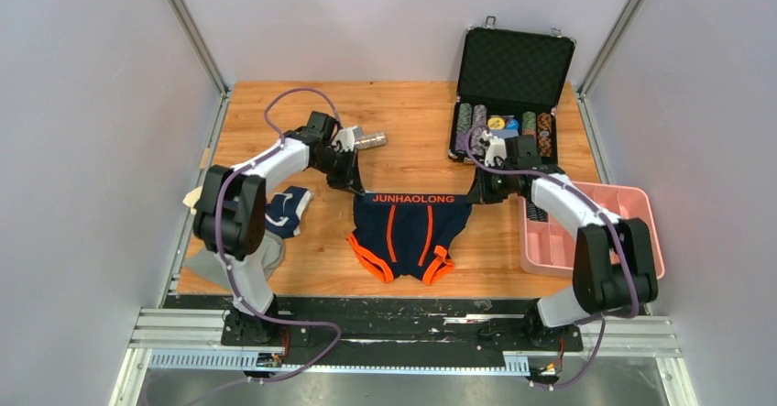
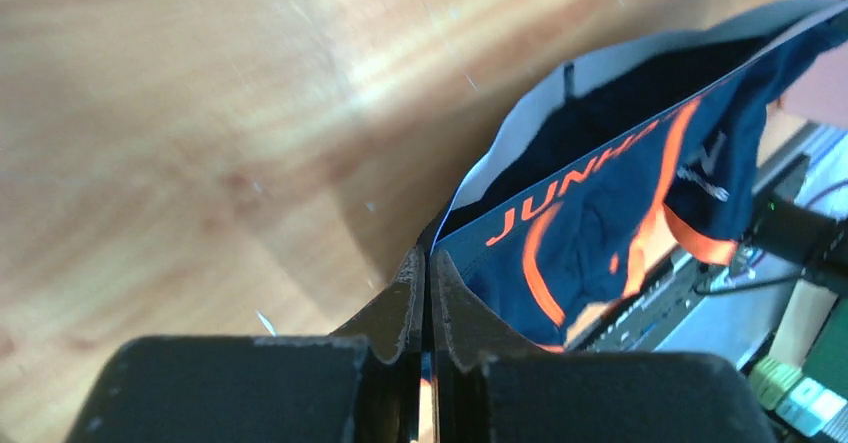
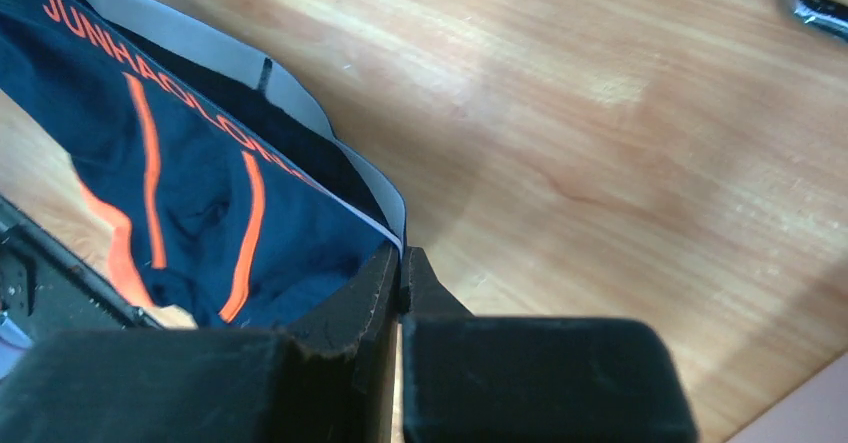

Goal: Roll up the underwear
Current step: Flatten out the underwear at the center of the board.

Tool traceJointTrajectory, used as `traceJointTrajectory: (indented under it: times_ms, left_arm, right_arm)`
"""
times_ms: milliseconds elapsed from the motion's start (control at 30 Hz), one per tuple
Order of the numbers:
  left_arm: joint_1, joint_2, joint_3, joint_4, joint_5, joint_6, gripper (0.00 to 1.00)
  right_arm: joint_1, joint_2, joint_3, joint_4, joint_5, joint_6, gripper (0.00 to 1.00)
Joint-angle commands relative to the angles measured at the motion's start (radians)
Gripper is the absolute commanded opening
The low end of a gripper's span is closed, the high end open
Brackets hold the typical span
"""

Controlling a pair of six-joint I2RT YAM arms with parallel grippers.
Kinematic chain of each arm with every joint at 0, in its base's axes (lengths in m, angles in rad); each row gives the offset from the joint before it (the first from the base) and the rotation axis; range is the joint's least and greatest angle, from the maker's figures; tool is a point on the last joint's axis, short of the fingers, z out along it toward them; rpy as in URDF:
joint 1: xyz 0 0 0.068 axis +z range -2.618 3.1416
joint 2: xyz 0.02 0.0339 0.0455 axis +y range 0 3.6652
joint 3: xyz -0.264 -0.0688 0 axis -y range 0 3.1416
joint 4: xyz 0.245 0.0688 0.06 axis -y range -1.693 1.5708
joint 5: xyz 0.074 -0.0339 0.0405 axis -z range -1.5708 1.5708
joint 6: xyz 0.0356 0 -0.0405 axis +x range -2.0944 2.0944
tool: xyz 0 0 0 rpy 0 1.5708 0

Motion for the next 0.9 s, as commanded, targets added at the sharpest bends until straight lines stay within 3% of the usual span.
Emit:
traceJointTrajectory:
  times_ms: [0, 400, 533, 600, 700, 867]
  left_arm:
    - [0.012, 0.127, 0.140, 0.058, -0.051, -0.044, 0.07]
    - [0.027, 0.295, 0.314, -0.018, -0.167, 0.109, 0.17]
    - [0.028, 0.294, 0.314, -0.013, -0.232, 0.093, 0.28]
    - [0.029, 0.284, 0.318, -0.015, -0.274, 0.073, 0.35]
    - [0.029, 0.243, 0.326, -0.019, -0.295, 0.056, 0.44]
    - [0.029, 0.100, 0.282, 0.039, -0.275, 0.061, 0.55]
  right_arm:
    - [-0.009, 0.102, 0.100, 0.123, 0.036, -0.030, 0.00]
    - [-0.020, 0.359, 0.287, 0.117, 0.043, -0.178, 0.00]
    - [-0.020, 0.399, 0.317, 0.116, 0.074, -0.175, 0.04]
    - [-0.021, 0.405, 0.327, 0.120, 0.097, -0.166, 0.11]
    - [-0.022, 0.392, 0.344, 0.119, 0.120, -0.157, 0.31]
    - [-0.024, 0.294, 0.349, 0.086, 0.114, -0.157, 0.45]
